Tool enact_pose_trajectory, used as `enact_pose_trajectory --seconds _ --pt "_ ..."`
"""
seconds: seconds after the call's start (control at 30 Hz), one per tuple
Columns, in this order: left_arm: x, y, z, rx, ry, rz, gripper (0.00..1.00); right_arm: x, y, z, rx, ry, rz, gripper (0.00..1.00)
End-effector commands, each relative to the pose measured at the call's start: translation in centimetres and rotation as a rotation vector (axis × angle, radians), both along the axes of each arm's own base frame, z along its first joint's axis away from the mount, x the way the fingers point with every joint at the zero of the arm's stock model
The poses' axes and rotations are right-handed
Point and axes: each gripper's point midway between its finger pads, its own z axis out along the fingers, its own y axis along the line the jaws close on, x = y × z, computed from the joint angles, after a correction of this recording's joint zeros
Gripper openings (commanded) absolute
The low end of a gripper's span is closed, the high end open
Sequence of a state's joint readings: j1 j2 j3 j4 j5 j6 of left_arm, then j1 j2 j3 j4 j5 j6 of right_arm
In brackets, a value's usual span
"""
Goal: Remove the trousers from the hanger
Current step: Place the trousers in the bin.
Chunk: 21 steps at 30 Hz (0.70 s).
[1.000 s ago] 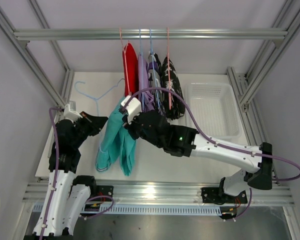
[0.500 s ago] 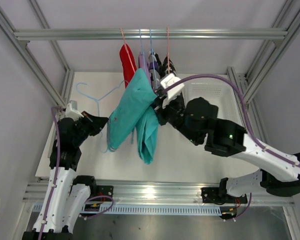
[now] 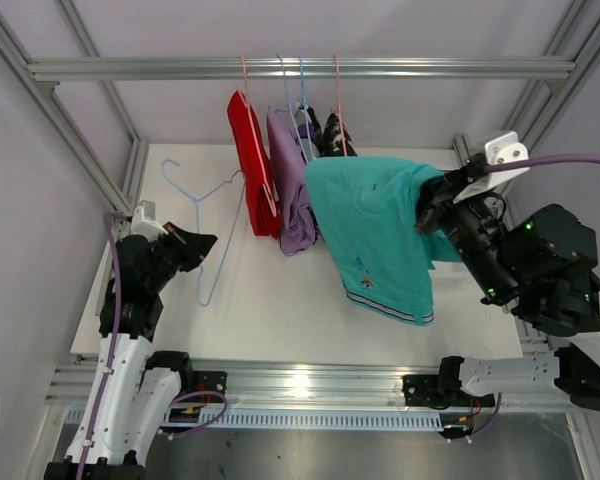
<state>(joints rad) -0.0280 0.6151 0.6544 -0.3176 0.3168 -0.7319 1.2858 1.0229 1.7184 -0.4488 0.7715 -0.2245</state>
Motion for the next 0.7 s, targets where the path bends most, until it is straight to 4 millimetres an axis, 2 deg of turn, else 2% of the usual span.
enact_pose_trajectory --seconds 0.0,0.13,0.17,0.2,0.4,0.67 --pt "0.1 -0.1 1.4 0.017 -0.054 -0.015 0.00 0.6 -3.3 0.3 0.053 -0.007 -0.131 0.00" --pt "0.0 -0.2 1.6 0.016 -0.061 -0.022 0.00 0.7 -5.6 -1.6 0.044 0.019 -0.205 0.00" --pt "-0.1 -0.3 1.5 0.016 -0.059 -0.024 0.00 0.5 -6.7 -1.7 0.067 0.019 -0.212 0.00" --pt "-0.1 -0.3 1.6 0.014 -0.062 -0.026 0.00 0.6 -7.0 -2.6 0.052 0.029 -0.231 0.00" --pt "-0.1 -0.5 1.5 0.011 -0.060 -0.038 0.00 -0.2 -11.4 -3.8 0.103 0.048 -0.294 0.00" --pt "-0.1 -0.6 1.5 0.005 -0.060 -0.043 0.00 -0.3 -14.7 -6.1 0.080 0.085 -0.405 0.00"
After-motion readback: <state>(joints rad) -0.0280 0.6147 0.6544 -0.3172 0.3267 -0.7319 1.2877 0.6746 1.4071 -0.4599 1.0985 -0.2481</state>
